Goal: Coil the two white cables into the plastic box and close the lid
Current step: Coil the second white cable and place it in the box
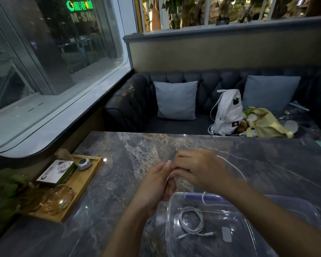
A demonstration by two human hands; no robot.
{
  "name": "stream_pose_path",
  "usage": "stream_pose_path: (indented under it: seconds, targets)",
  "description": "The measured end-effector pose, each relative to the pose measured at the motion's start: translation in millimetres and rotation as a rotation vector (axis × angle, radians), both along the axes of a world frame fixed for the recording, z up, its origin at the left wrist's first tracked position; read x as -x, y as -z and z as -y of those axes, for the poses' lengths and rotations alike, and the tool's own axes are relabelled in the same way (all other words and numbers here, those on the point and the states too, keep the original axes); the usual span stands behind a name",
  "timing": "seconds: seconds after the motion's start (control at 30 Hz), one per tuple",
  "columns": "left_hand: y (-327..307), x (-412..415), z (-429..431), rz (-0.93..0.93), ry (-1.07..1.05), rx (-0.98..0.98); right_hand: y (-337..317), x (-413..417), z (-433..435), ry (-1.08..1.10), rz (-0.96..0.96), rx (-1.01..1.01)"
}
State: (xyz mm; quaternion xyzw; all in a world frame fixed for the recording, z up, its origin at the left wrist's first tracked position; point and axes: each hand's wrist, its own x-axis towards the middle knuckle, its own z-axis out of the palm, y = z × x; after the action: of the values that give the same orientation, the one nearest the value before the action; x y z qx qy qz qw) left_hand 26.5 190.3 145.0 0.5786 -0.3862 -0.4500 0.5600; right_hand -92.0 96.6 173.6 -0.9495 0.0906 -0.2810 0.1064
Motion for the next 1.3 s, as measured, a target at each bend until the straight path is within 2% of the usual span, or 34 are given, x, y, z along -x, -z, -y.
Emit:
stream_pose_path:
  seconds: [0.1,0.23,0.3,0.5,0.63,0.7,0.9,1.0,1.07,1.13,1.23,1.3]
  targets:
    - [0,-3,-3,-0.056,0.059,-0.082,-3,4,10,-0.025,-0.014,-0.135]
    - [-4,-8,-8,-0.286,0.136,-0.140,-7,8,23,-0.006,-0.004,-0.159]
    - [-6,-9,-10,-0.400,0.159,-0.104,-8,10,33,0.033,0.042,-0.232]
    - [-9,-17,-19,-0.705,0.186,0.117,1,13,53,0.125,0.278,-0.711]
    - [-15,-22,-25,-0.813,0.129,0.242,18,14,60,0.184,0.263,-0.815]
    - [-18,-26,-26,-0.844,0.058,0.300,27,13,60,0.202,0.220,-0.773]
    - [-24,-37,-29,-0.880,-0.138,0.424,45,14,45,0.189,0.013,-0.335]
    - [-25,-46,-30,-0.864,-0.183,0.480,45,15,36,0.209,-0.262,-0.109]
    - [-26,-49,-29,-0.821,-0.221,0.466,39,16,30,0.183,-0.350,0.120]
    - [-23,-48,-27,-0.741,-0.277,0.431,29,16,19,0.114,-0.419,0.244]
    - [-19,-46,-23,-0.603,-0.350,0.363,17,18,5,-0.013,-0.532,0.229]
    - [-15,-43,-20,-0.536,-0.375,0.336,10,19,-2,-0.087,-0.533,0.190]
